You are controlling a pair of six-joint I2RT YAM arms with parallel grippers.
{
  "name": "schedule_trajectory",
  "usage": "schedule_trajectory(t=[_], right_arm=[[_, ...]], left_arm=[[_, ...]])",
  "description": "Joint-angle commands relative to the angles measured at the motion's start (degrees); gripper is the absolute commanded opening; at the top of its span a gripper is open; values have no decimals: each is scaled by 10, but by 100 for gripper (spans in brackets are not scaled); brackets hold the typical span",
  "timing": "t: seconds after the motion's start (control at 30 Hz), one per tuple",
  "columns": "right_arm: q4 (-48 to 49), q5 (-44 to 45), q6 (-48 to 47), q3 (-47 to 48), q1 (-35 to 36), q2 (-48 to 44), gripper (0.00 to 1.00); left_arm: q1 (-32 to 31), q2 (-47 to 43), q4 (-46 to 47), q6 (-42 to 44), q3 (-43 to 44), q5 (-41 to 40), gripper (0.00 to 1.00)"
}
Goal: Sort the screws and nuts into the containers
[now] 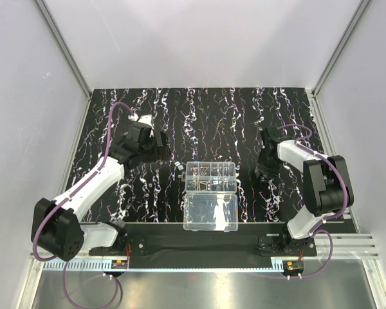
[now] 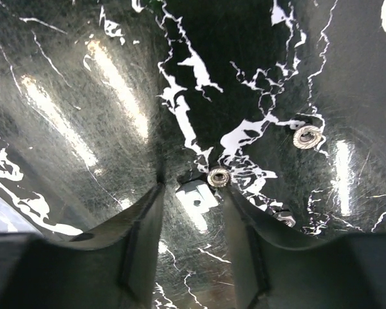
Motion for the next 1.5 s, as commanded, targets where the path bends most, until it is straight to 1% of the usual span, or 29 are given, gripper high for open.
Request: schedule_trajectory(t=[0.0,0.27,0.3,0.33,0.5,0.53,0.63,0.77,0.83,1.0,1.03,1.27,1.37,1.47], right_arm=[[16,-6,-8,-16,18,7,46],[-4,30,-5,2,49,42,41],[-5,31,-5,3,51,44,40],[-4,33,-4,3,52,46,35],[-8,50,5,3,52,38,26],[-9,50,5,3,52,35,23],[-25,39,4,17,53,26,19],[-68,37,5,72,78,-13,19],[-90,30,9,96,108,-37,19],[-117,16,21,171,192,-48,20],[-117,11,28,177,220,-45,20],[-114,-21,54,173,316,-16,19],[-101,-23,61,163,334,-1,19],[-86,-32,62,154,335,9,20]], left_arm=[[3,-7,18,1,15,7,99],[3,-17,17,0,8,3,99],[3,-19,16,-1,8,3,99],[3,-20,16,-1,5,3,99],[3,-23,16,0,4,1,99],[3,-24,17,0,4,1,99],[3,-24,17,1,5,1,99],[3,-27,17,0,4,1,99],[3,-31,18,-1,2,0,99],[3,-43,18,-2,-4,0,99],[3,-46,18,-2,-7,-1,99],[2,-75,11,2,-17,-2,99],[3,-80,14,2,-19,-1,99],[2,-81,15,0,-23,4,99]])
